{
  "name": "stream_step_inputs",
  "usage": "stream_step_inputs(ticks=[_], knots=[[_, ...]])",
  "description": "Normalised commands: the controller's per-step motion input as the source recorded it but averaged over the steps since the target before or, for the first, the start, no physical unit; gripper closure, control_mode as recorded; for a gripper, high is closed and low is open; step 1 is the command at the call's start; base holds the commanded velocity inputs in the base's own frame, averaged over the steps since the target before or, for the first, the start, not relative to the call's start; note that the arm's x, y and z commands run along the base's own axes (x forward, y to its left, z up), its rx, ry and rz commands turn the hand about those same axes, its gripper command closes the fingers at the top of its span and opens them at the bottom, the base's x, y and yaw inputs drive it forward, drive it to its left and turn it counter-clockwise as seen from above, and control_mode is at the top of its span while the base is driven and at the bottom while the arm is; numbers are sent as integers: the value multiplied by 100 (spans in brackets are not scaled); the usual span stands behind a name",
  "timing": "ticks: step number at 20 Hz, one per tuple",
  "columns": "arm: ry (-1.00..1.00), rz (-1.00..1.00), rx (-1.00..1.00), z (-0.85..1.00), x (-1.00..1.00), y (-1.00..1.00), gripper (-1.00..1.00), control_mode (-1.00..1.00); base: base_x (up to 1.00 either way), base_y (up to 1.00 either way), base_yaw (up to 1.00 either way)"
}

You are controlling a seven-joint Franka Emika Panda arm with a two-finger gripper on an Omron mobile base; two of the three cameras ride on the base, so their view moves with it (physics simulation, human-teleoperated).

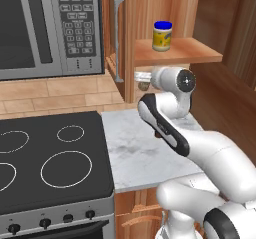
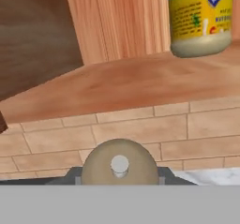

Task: There are various items on the counter. Only move the condiments/shakers into the cabinet.

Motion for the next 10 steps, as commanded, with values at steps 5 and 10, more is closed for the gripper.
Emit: stream_step_inputs(ticks=[5,10], knots=[[0,-1,0,98,8,0,100,-100,0,0,0],[-11,-1,0,14,0,0,100,-100,0,0,0]])
